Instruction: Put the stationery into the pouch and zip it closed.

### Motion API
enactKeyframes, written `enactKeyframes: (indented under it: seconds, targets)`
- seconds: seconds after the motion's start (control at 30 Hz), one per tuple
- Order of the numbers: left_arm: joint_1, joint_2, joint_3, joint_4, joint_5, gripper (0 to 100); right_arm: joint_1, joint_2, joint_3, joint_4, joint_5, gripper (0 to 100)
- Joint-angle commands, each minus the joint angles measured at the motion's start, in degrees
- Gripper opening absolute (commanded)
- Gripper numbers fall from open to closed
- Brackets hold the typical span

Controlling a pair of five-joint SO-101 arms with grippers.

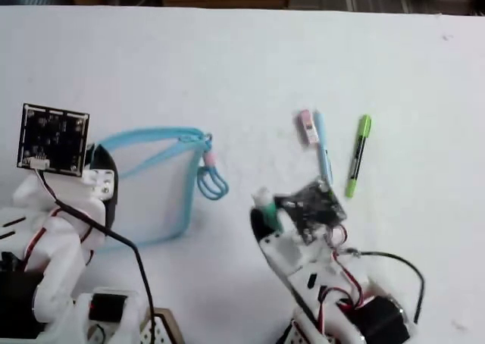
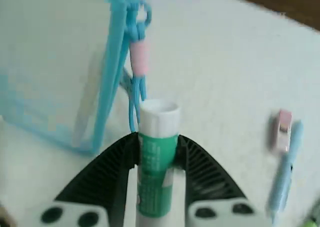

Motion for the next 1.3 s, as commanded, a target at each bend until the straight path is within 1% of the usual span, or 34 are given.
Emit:
enactKeyframes:
  seconds: [0.0, 0.07, 0.17, 0.27, 0.33, 0.43, 0.53, 0.6, 0.7, 0.8, 0.93, 1.1, 1.27]
  targets:
    - [0.13, 0.22, 2.46, 1.58, -0.44, 2, -0.31, -1.10, 1.49, -20.97, -5.63, 1.7]
    - [0.04, 0.22, 2.46, 1.58, -0.44, 2, -0.31, 1.19, 1.23, -30.64, -8.26, 1.7]
    - [-0.04, 0.22, 2.46, 1.58, -0.44, 2, -0.48, 6.29, -0.35, -43.03, -9.05, 1.7]
    - [-0.04, 0.22, 2.46, 1.67, -0.44, 2, -0.57, 14.11, -5.89, -52.09, -9.23, 1.7]
    - [-0.04, 0.22, 2.46, 1.67, -0.44, 2, -0.57, 20.26, -11.43, -55.25, -9.32, 1.7]
    - [-0.04, 0.22, 2.46, 1.67, -0.44, 2, -0.92, 29.85, -19.87, -57.19, -9.67, 1.7]
    - [-0.04, 0.22, 2.46, 1.58, -0.44, 2, -4.18, 36.70, -25.85, -57.19, -13.19, 1.7]
    - [-0.04, 0.22, 2.46, 1.58, -0.44, 2, -7.43, 39.52, -26.37, -57.27, -13.89, 1.7]
    - [-0.13, 0.22, 2.46, 1.58, -0.44, 2, -10.51, 41.63, -23.82, -57.63, -14.07, 1.7]
    - [-0.13, 0.22, 2.46, 1.67, -0.44, 2, -11.03, 41.63, -21.27, -57.71, -14.24, 1.7]
    - [-0.04, 0.22, 2.46, 1.49, -0.44, 2, -11.12, 43.03, -17.41, -61.67, -19.52, 1.7]
    - [-0.04, 0.22, 2.46, 1.58, -0.44, 2, -11.38, 45.05, -12.75, -63.08, -19.52, 1.7]
    - [-0.13, 0.22, 2.46, 1.58, -0.44, 2, -14.20, 45.49, -8.70, -63.43, -19.43, 1.7]
